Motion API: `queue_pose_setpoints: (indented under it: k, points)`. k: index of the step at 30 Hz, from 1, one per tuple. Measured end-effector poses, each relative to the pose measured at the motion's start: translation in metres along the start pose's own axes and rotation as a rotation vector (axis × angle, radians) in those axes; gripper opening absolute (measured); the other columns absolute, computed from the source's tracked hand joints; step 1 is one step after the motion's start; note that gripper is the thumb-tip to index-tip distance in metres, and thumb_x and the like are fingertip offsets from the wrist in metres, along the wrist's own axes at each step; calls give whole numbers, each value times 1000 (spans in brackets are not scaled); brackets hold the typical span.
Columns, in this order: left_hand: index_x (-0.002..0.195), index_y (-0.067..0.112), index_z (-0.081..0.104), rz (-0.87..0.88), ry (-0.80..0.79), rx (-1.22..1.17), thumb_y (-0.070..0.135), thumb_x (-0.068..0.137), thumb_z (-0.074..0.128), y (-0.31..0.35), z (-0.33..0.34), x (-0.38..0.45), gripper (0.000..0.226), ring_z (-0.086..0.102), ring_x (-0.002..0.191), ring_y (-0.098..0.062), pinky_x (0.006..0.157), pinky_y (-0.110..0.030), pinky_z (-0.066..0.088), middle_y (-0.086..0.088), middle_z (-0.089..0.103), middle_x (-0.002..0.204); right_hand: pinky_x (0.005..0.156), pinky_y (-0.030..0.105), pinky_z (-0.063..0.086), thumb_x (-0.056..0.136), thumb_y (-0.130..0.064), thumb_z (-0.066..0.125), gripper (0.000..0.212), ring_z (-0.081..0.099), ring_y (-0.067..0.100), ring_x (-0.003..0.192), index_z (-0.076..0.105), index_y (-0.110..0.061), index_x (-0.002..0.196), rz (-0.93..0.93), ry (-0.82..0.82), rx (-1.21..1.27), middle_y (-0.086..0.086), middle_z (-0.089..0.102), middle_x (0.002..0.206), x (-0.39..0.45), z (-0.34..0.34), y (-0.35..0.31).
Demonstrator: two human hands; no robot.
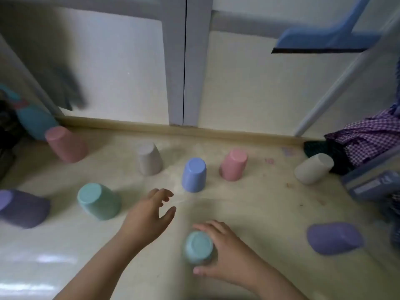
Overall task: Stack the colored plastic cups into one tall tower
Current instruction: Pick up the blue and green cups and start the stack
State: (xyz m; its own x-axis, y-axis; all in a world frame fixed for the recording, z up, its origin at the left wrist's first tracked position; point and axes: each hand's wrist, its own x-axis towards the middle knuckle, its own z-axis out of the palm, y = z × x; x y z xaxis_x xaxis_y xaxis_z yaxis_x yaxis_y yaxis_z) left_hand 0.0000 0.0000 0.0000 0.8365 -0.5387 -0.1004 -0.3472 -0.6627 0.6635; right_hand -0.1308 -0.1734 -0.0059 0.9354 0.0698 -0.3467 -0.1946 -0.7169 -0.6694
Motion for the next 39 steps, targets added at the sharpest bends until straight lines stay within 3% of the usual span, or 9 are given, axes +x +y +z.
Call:
queue_pose_setpoints:
  k: [11, 15, 19, 23, 27, 30, 32, 35, 39]
  points:
    - [108, 18, 55, 22, 5, 5, 24, 79, 63, -21, 11, 11, 30, 57, 83, -13, 61, -15, 37, 7, 54, 99, 100, 0, 15, 54, -51, 74, 82, 28, -10, 119, 38, -35, 127, 20, 126, 114, -19, 37, 127, 12, 30, 28]
    - [116, 18, 49, -21, -17, -61, 21, 78, 65, -22, 14, 24, 42, 57, 91, -17, 74, -26, 41, 6, 52, 106, 100, 7, 27, 52, -49, 76, 74, 38, -9, 116, 44, -39, 118, 13, 197, 158, -20, 46, 122, 14, 28, 27]
    - [128, 16, 36, -27, -41, -118, 22, 71, 73, -17, 17, 59, 68, 50, 105, -15, 87, -26, 40, 1, 47, 127, 94, 10, 36, 48, -46, 80, 69, 51, -3, 110, 49, -39, 109, 37, 429, 220, -20, 54, 116, 15, 3, 25]
    - [133, 17, 28, -83, -77, -209, 21, 65, 78, -3, 25, 100, 85, 44, 125, -21, 95, -30, 40, -3, 39, 142, 89, 4, 36, 45, -44, 83, 70, 52, -5, 108, 50, -43, 107, 69, 597, 251, -25, 51, 118, 13, -25, 28]
    - [128, 13, 34, -96, -105, -281, 16, 61, 78, 3, 41, 122, 80, 49, 118, -26, 89, -30, 41, -9, 50, 129, 88, 3, 36, 40, -51, 83, 73, 52, -7, 108, 52, -40, 106, 93, 650, 260, -28, 44, 124, 6, -35, 36]
    - [108, 24, 45, -79, -93, -356, 21, 52, 78, 2, 51, 123, 65, 56, 99, -25, 71, -25, 40, -2, 58, 103, 87, 3, 37, 37, -72, 73, 84, 52, -9, 106, 45, -47, 112, 137, 686, 283, -30, 45, 124, 2, -34, 41]
    - [101, 29, 46, -70, -46, -435, 19, 49, 75, 3, 55, 119, 61, 57, 92, -21, 66, -16, 39, 5, 59, 95, 87, 6, 39, 37, -75, 70, 83, 54, -7, 105, 42, -52, 112, 170, 703, 305, -29, 47, 123, -1, -32, 46]
    - [103, 29, 48, -65, 0, -512, 16, 52, 75, 8, 56, 111, 59, 56, 89, -16, 66, -9, 38, 14, 58, 92, 84, 9, 43, 35, -67, 79, 79, 57, -4, 102, 48, -54, 106, 203, 726, 336, -24, 57, 114, -4, -38, 49]
    - [111, 30, 47, -15, 11, -562, 24, 51, 74, 25, 34, 110, 66, 55, 92, -4, 69, -13, 40, 8, 59, 104, 85, 21, 48, 44, -44, 81, 66, 56, -6, 98, 50, -44, 102, 179, 763, 363, -18, 62, 107, 9, -85, 34]
